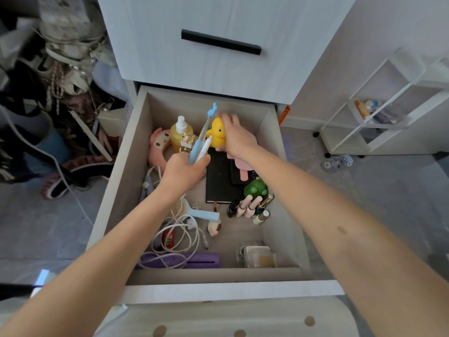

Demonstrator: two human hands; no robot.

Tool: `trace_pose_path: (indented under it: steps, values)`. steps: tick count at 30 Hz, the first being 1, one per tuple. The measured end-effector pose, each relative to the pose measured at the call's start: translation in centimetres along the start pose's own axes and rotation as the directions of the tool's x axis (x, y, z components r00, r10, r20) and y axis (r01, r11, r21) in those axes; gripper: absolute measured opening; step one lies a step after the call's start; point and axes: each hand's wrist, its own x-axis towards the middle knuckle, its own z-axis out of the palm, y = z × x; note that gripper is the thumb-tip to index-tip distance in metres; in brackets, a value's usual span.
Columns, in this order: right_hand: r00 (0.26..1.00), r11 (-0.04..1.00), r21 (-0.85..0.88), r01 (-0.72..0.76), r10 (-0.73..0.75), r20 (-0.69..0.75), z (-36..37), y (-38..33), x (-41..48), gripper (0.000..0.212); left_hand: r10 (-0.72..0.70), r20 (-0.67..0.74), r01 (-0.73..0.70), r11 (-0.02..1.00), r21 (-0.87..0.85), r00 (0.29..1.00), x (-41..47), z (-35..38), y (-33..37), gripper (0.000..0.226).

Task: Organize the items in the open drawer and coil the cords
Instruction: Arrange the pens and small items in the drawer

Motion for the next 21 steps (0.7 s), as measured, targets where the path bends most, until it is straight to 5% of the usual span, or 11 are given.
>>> trace_pose_path:
  steps: [6,14,21]
  values:
    - [0.959,0.979,0.191,-0.069,0.118,-0.259,-1.7,0.1,-1.9,0.054,-0.019,0.024,0.02,0.999,-0.04,1.0,-0.2,1.1,-1.3,0.034]
    - [0.736,0.863,0.502,0.051,0.307,-0.604,-4.0,2.6,-9.3,0.057,-0.118,0.09,0.097,0.972,0.212,0.989,0.6,4.2,-3.0,0.038]
    - [0.714,0.757,0.623,0.196,0.326,-0.62,-1.5,2.7,-11.2,0.056,-0.184,0.018,0.176,0.96,0.217,0.983,3.2,6.7,-2.0,0.037]
